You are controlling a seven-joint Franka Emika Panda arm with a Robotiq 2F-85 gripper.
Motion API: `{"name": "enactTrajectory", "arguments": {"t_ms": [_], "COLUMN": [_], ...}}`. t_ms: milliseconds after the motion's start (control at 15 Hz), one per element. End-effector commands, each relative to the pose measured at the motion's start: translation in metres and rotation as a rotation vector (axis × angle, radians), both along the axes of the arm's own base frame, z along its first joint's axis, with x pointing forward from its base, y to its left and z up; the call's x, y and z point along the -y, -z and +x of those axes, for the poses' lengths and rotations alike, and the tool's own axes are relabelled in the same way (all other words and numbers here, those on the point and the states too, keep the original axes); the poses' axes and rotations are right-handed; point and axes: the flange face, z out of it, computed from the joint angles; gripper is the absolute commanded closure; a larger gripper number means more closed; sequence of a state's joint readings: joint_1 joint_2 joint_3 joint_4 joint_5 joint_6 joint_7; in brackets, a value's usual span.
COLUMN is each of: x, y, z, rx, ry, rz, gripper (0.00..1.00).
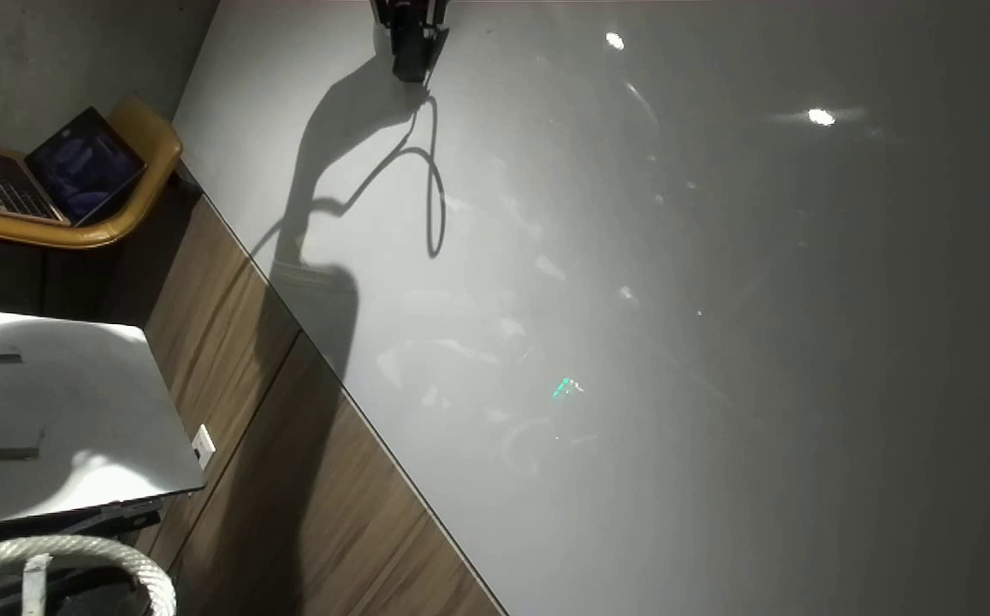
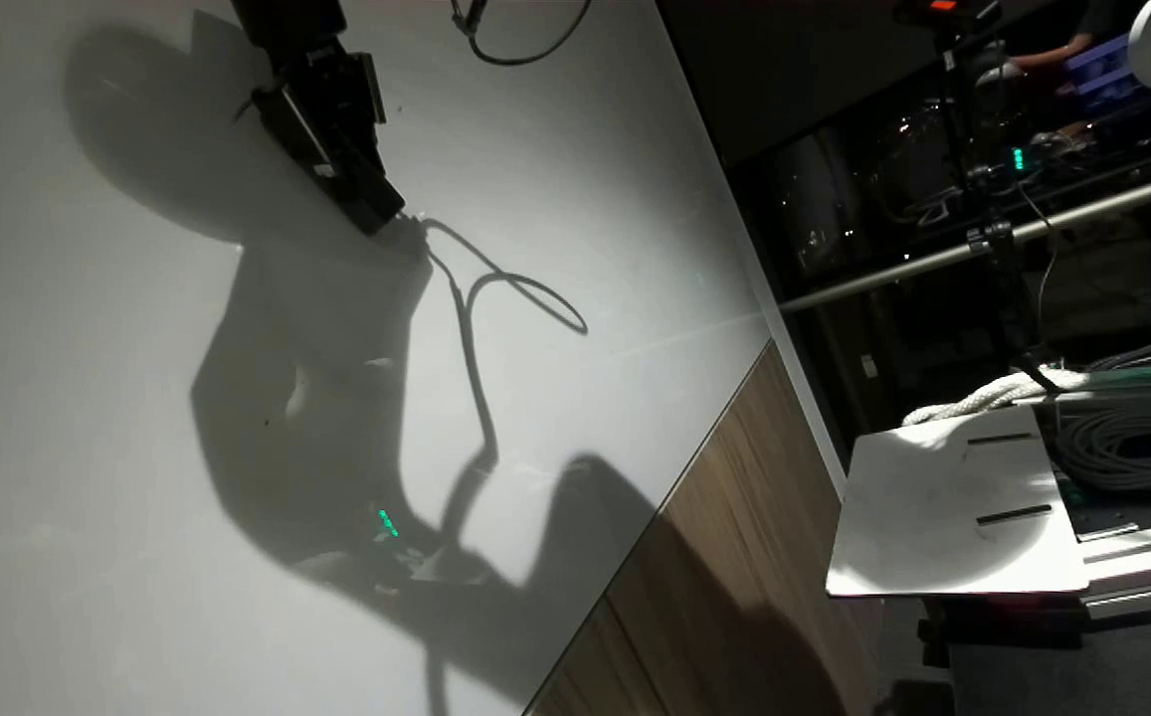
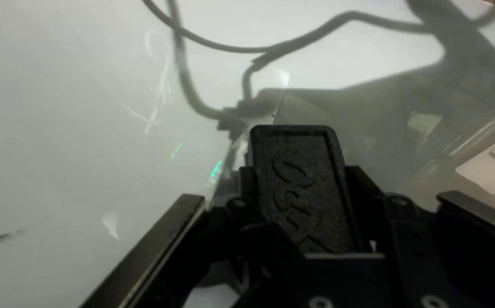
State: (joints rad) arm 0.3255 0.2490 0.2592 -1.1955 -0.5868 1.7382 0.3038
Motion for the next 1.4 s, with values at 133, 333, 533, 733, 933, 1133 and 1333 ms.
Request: {"name": "enactTrajectory", "arguments": {"t_ms": [133,333,533,733,933,1133,1333], "x": [-0.017,-0.018,-0.025,-0.045,-0.072,-0.089,-0.076], "y": [-0.054,-0.065,-0.063,-0.041,-0.017,-0.002,-0.003], "z": [-0.005,-0.006,-0.004,0.004,0.006,0.006,0.013], "rx": [0.06,0.074,0.068,0.038,0.011,-0.005,-0.011], "ry": [-0.006,-0.001,0.004,-0.004,-0.029,-0.053,-0.043], "rz": [-0.048,-0.061,-0.066,-0.084,-0.108,-0.131,-0.155], "gripper": [0.71,0.71,0.71,0.71,0.71,0.71,0.71]}}
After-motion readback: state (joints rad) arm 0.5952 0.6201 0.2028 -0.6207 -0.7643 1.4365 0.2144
